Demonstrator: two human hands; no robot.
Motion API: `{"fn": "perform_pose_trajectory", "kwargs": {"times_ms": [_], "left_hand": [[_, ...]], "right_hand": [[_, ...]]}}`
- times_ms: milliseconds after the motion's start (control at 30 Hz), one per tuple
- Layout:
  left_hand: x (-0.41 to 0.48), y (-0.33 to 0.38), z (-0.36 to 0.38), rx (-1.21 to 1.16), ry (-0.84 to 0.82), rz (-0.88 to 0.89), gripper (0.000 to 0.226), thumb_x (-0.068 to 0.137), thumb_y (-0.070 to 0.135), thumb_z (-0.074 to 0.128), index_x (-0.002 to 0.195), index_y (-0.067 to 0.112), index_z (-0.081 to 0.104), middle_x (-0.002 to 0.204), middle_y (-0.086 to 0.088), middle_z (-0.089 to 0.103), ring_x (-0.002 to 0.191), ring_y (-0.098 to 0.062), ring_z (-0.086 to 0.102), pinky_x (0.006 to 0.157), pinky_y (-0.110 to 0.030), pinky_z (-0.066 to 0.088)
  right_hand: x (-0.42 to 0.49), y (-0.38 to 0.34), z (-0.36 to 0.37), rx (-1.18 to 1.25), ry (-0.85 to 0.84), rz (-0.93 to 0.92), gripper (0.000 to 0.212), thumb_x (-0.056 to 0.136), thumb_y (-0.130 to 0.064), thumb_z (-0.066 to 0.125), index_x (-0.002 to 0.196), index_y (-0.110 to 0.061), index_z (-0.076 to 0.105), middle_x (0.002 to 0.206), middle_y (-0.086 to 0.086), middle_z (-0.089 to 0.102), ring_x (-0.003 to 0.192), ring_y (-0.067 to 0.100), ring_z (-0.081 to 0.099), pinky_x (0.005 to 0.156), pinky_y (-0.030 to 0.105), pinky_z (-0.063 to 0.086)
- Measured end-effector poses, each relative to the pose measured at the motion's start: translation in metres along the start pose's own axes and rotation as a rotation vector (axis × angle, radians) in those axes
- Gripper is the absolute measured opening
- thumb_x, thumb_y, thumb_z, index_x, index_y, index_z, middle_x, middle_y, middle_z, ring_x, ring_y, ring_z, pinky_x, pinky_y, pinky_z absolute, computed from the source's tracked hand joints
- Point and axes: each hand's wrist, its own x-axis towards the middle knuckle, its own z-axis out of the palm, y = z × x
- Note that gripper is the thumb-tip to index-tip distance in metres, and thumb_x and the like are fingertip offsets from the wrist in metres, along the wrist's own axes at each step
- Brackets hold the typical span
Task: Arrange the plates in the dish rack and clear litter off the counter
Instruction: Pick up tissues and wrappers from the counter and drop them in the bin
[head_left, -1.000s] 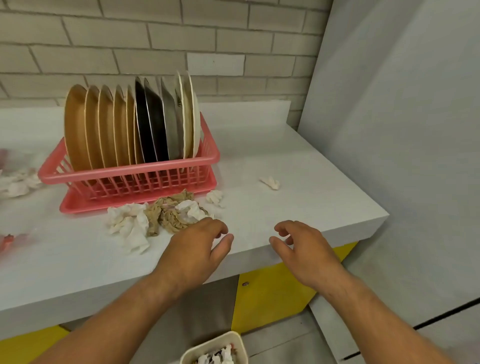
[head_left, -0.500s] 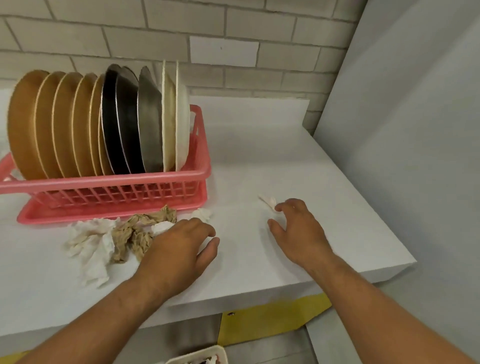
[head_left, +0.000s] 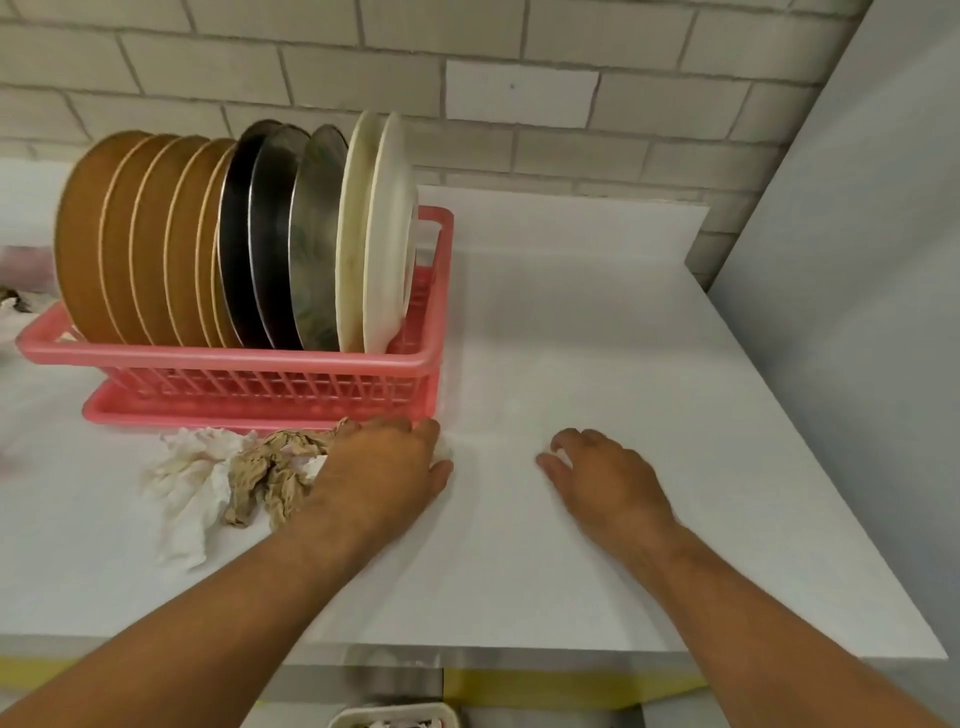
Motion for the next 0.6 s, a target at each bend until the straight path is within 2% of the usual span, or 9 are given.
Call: {"fn": "perform_pose_trajectory", "kwargs": {"times_ms": [133, 200, 267, 300, 367, 433, 467, 533, 600], "left_hand": [[0.008, 0.025, 0.008, 0.129, -0.051, 0.041, 0.029, 0.097, 0.028, 0.04, 0.123, 0.016, 0.047, 0.114, -0.009, 0.057, 0.102, -0.03, 0.056, 0.082, -0.04, 0.043], [0.006, 0.036, 0.011, 0.091, -0.062, 0.142, 0.034, 0.092, 0.011, 0.042, 0.126, 0.015, 0.045, 0.115, -0.011, 0.051, 0.1, -0.03, 0.054, 0.078, -0.04, 0.042], [0.001, 0.044, 0.014, 0.048, -0.067, 0.274, 0.041, 0.089, 0.006, 0.041, 0.128, 0.014, 0.042, 0.116, -0.011, 0.046, 0.096, -0.029, 0.05, 0.073, -0.038, 0.037], [-0.002, 0.048, 0.014, 0.035, -0.042, 0.326, 0.037, 0.09, 0.007, 0.04, 0.126, 0.013, 0.044, 0.114, -0.011, 0.045, 0.09, -0.027, 0.048, 0.069, -0.037, 0.033], [-0.012, 0.048, 0.013, -0.01, 0.014, 0.398, 0.024, 0.092, 0.012, 0.039, 0.113, 0.011, 0.049, 0.105, -0.01, 0.046, 0.077, -0.022, 0.041, 0.062, -0.035, 0.028], [-0.023, 0.041, 0.011, -0.082, 0.132, 0.442, 0.01, 0.091, 0.017, 0.046, 0.094, 0.011, 0.053, 0.091, -0.007, 0.048, 0.069, -0.02, 0.043, 0.055, -0.035, 0.034], [-0.029, 0.034, 0.008, -0.142, 0.202, 0.442, 0.011, 0.09, 0.022, 0.049, 0.087, 0.012, 0.053, 0.084, -0.004, 0.046, 0.066, -0.02, 0.044, 0.053, -0.035, 0.039], [-0.038, 0.013, 0.001, -0.278, 0.256, 0.393, 0.022, 0.093, 0.031, 0.041, 0.082, 0.014, 0.05, 0.08, 0.001, 0.039, 0.066, -0.018, 0.042, 0.055, -0.037, 0.043], [-0.045, -0.015, -0.007, -0.365, 0.282, 0.299, 0.031, 0.093, 0.04, 0.035, 0.081, 0.016, 0.051, 0.08, 0.005, 0.037, 0.068, -0.016, 0.041, 0.058, -0.035, 0.043]], "right_hand": [[-0.017, 0.005, -0.002, 0.078, 0.039, 0.01, 0.038, 0.095, -0.058, 0.034, 0.088, -0.024, 0.05, 0.078, -0.011, 0.044, 0.078, 0.018, 0.051, 0.066, 0.03, 0.037], [-0.023, 0.007, -0.005, 0.175, 0.047, 0.013, 0.037, 0.096, -0.055, 0.035, 0.071, -0.027, 0.04, 0.072, -0.011, 0.042, 0.072, 0.015, 0.047, 0.063, 0.029, 0.033], [-0.029, 0.006, -0.007, 0.281, 0.052, 0.011, 0.039, 0.098, -0.048, 0.038, 0.065, -0.027, 0.039, 0.066, -0.01, 0.046, 0.066, 0.013, 0.047, 0.058, 0.027, 0.033], [-0.032, 0.005, -0.007, 0.34, 0.051, 0.014, 0.037, 0.099, -0.043, 0.039, 0.067, -0.026, 0.046, 0.065, -0.01, 0.049, 0.066, 0.014, 0.05, 0.059, 0.026, 0.036], [-0.04, 0.003, -0.007, 0.44, 0.038, 0.042, 0.024, 0.101, -0.032, 0.042, 0.09, -0.025, 0.062, 0.076, -0.009, 0.061, 0.076, 0.015, 0.059, 0.071, 0.027, 0.046], [-0.048, -0.003, -0.005, 0.482, 0.033, 0.072, 0.023, 0.101, -0.028, 0.043, 0.111, -0.029, 0.064, 0.087, -0.011, 0.066, 0.085, 0.011, 0.062, 0.079, 0.024, 0.047], [-0.052, -0.008, -0.004, 0.478, 0.043, 0.069, 0.023, 0.101, -0.03, 0.044, 0.112, -0.031, 0.064, 0.091, -0.014, 0.067, 0.087, 0.009, 0.062, 0.08, 0.021, 0.046], [-0.058, -0.026, -0.005, 0.475, 0.073, 0.053, 0.021, 0.098, -0.04, 0.046, 0.101, -0.035, 0.066, 0.093, -0.018, 0.068, 0.089, 0.006, 0.062, 0.078, 0.019, 0.046], [-0.06, -0.054, -0.003, 0.482, 0.085, 0.059, 0.029, 0.093, -0.056, 0.046, 0.091, -0.034, 0.065, 0.086, -0.017, 0.068, 0.082, 0.004, 0.061, 0.075, 0.022, 0.049]]}}
